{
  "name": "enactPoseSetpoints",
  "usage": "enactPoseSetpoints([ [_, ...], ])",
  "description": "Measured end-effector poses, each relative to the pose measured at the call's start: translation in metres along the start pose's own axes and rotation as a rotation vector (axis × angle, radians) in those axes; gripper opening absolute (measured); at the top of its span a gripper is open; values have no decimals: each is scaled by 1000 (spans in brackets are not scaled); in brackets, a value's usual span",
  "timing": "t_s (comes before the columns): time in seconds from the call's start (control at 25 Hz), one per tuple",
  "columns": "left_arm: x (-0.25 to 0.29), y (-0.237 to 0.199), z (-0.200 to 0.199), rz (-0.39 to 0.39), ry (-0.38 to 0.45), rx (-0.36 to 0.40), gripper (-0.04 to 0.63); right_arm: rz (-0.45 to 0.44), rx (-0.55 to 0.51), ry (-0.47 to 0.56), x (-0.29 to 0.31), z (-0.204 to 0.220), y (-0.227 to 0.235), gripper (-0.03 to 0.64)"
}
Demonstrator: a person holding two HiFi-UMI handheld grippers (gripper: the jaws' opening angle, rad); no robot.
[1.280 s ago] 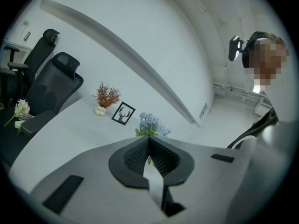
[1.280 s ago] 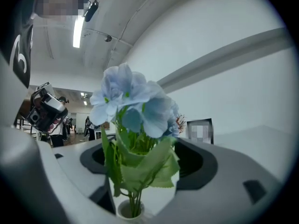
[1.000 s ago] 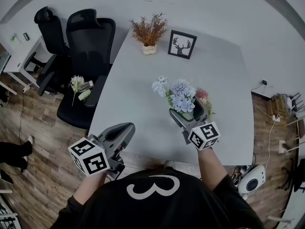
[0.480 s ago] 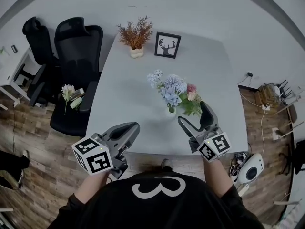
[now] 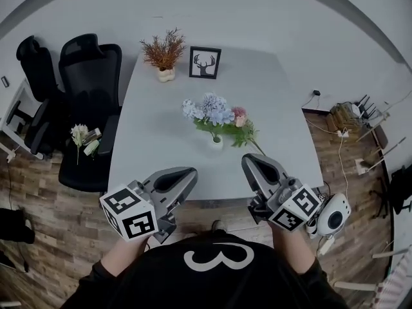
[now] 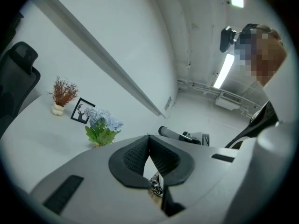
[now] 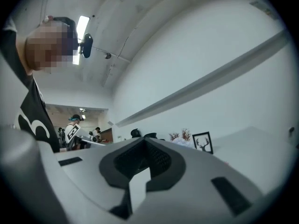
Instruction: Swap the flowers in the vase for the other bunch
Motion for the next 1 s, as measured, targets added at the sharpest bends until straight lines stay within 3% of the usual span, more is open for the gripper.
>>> enactPoseSetpoints([
  [0.2,1,29,0,38,8,30,11,-91,72,-108,-10,7,-27,8],
  [0.44,2,58,13,10,11,107,11,-142,90,-198,-38,11,-35,8],
  [0.64,8,97,34,-20,-21,166,11,-182,94,-225,-67,1,-40,8],
  [1.0,1,142,60,-61,-23,168,11,-225,104,-217,-105,-8,-52,6],
])
Point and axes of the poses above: the fingertips, and each gripper's own axes: x forward along the fingers, y to its right, z out of its underside, the point moved 5 cm from there along -x, backward along the fingers, and after that the axes turned 15 degrees about y, right-handed, at the moved point
